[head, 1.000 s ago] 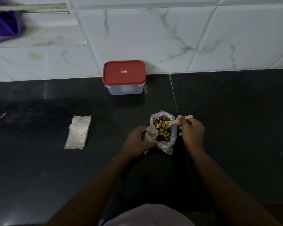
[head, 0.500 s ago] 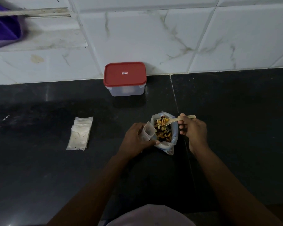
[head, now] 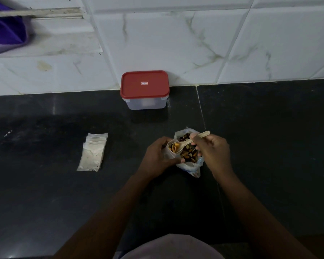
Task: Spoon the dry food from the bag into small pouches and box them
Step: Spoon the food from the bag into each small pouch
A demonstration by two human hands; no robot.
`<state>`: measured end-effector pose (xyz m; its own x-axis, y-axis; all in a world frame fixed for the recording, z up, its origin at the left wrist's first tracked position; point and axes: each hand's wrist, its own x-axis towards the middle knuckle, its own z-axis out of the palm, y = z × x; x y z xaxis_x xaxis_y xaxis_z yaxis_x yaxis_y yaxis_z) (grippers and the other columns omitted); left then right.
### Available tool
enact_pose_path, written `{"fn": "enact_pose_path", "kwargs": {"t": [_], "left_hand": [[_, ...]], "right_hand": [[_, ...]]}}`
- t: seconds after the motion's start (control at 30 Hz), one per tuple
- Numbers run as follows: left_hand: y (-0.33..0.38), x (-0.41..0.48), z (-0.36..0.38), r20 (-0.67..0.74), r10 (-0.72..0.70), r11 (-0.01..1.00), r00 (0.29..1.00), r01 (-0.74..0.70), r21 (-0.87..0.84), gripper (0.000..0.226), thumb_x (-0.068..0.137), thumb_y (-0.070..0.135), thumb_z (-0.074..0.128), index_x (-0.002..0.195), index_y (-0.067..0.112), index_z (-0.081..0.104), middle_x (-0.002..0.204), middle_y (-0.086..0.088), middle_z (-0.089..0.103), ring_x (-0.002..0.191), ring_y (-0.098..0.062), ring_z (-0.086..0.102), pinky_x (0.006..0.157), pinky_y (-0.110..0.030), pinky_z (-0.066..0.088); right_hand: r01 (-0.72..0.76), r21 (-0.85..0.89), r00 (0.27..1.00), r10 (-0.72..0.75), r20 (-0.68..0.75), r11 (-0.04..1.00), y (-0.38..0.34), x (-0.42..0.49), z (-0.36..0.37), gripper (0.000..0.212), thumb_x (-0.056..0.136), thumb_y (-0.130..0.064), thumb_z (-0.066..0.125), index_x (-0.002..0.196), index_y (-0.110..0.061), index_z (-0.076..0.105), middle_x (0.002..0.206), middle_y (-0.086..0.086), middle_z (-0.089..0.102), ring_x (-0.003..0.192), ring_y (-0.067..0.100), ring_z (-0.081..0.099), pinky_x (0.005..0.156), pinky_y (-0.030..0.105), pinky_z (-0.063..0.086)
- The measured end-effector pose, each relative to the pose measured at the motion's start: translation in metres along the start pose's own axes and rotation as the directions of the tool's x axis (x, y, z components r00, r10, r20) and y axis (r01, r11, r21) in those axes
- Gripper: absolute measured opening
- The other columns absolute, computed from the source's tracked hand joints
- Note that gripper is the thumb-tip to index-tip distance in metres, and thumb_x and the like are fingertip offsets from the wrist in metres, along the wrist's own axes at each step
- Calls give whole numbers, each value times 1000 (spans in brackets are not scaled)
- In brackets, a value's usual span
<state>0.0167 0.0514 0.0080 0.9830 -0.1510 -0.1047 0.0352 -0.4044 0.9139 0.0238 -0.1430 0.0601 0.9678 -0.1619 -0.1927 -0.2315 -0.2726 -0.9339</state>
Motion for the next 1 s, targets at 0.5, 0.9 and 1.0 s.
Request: {"fn": "enact_pose_path", "kwargs": {"t": [0.5,0.9,1.0], "left_hand": [[5,-4,8,-35,24,996,999,-27,-80,44,73,26,92,108,23,65,104,10,72,99,-8,70,84,-27,56],[-2,-6,4,-40,-152,987,988,149,-61,54,72,31,92,114,33,58,108,15,66,98,15,60,74,-5,49],[-6,-7,5,-22,-166,986,986,166,-27,55,73,32,91,116,33,57,110,15,64,100,11,61,74,-9,50]], "right_hand": [[610,-301,791,-537,293,733,8,-11,-11,20,90,-20,79,109,-23,80,105,-11,72,99,5,65,81,31,56],[315,-260,914,-366,-175,913,17,6,-31,14,94,-22,72,104,-14,77,93,-6,73,88,3,69,77,26,58],[257,-362,935,-326,-143,896,33,16,-30,14,93,-24,72,102,-14,78,91,-5,74,85,3,69,77,32,59]]}}
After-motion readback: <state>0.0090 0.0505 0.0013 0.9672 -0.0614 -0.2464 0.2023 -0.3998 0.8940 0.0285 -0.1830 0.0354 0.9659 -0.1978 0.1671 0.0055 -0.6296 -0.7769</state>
